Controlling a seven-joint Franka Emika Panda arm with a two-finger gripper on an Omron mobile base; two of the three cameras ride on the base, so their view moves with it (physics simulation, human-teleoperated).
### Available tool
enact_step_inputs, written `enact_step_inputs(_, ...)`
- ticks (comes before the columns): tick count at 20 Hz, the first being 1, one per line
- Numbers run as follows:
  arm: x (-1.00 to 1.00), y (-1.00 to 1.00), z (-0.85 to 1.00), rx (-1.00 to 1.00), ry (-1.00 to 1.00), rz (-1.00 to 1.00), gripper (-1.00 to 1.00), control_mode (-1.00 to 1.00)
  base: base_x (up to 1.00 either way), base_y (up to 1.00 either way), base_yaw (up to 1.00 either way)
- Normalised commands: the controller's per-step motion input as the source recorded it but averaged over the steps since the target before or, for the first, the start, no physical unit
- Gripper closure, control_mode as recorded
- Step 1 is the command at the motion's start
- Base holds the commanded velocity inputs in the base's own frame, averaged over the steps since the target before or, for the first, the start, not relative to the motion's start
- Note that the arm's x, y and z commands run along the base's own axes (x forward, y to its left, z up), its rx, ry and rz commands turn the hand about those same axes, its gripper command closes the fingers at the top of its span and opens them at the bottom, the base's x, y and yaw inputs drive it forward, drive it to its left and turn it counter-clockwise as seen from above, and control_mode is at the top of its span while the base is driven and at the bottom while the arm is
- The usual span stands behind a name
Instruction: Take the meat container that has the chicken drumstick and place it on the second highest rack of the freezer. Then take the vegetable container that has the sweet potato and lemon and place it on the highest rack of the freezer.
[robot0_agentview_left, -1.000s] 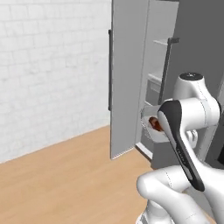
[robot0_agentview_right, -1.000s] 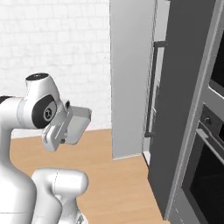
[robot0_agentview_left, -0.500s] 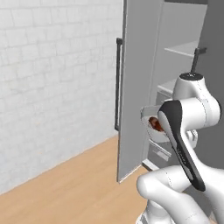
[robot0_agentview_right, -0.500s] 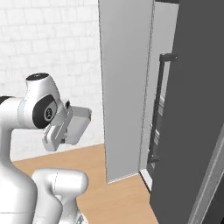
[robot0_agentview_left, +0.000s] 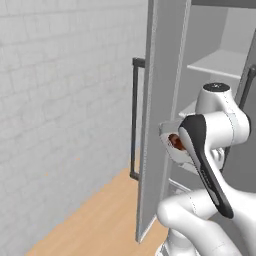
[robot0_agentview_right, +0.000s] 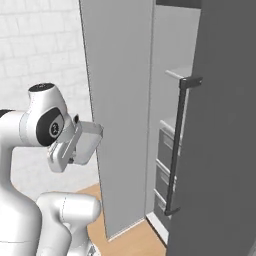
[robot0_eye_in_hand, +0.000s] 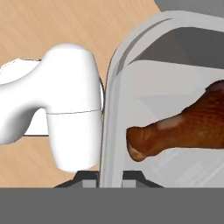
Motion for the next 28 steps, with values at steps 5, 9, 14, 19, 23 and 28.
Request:
enact_step_inputs(5, 0.00, 0.00, 0.00, 0.00, 0.00, 0.00, 1.00, 1.00, 0.74, 0.00, -0.54)
enact_step_inputs(9, 0.00, 0.00, 0.00, 0.00, 0.00, 0.00, 1.00, 1.00, 0.71, 0.00, -0.54)
enact_step_inputs(14, 0.00, 0.00, 0.00, 0.00, 0.00, 0.00, 1.00, 1.00, 0.67, 0.07, -0.51)
enact_step_inputs(19, 0.00, 0.00, 0.00, 0.00, 0.00, 0.00, 1.00, 1.00, 0.59, 0.23, -0.42)
enact_step_inputs(23, 0.00, 0.00, 0.00, 0.00, 0.00, 0.00, 1.00, 1.00, 0.28, 0.26, -0.27)
enact_step_inputs(28, 0.00, 0.00, 0.00, 0.00, 0.00, 0.00, 1.00, 1.00, 0.35, 0.34, -0.26)
